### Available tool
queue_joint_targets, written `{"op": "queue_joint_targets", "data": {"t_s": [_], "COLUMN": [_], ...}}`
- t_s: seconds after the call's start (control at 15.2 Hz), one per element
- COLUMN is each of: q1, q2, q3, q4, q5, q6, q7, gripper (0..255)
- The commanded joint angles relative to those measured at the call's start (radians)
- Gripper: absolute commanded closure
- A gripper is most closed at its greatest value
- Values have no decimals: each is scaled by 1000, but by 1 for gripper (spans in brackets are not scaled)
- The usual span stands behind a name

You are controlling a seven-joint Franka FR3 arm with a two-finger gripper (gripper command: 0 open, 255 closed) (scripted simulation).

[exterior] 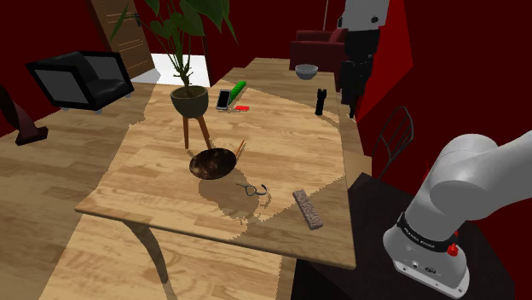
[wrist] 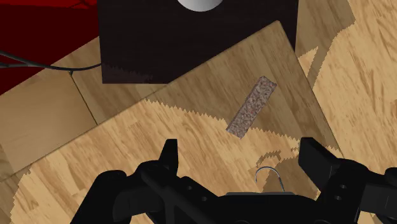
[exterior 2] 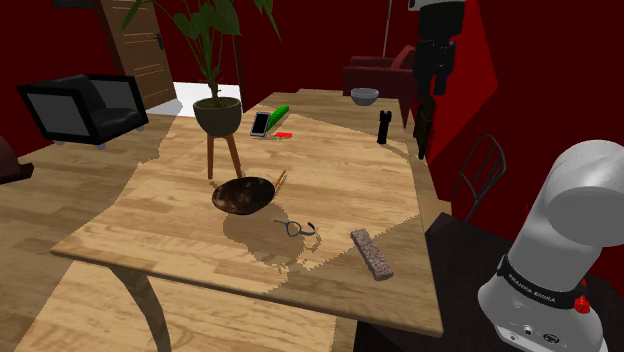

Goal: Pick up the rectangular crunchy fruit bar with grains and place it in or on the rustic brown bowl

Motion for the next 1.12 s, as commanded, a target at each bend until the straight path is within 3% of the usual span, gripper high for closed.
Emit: {"op": "queue_joint_targets", "data": {"t_s": [0.0, 0.59, 1.06], "q1": [0, -9, 5], "q2": [0, -86, -19], "q3": [0, 152, 302], "q4": [0, -331, -508], "q5": [0, 87, 176], "q6": [0, 302, 588], "q7": [0, 240, 433], "gripper": [0, 0, 0]}}
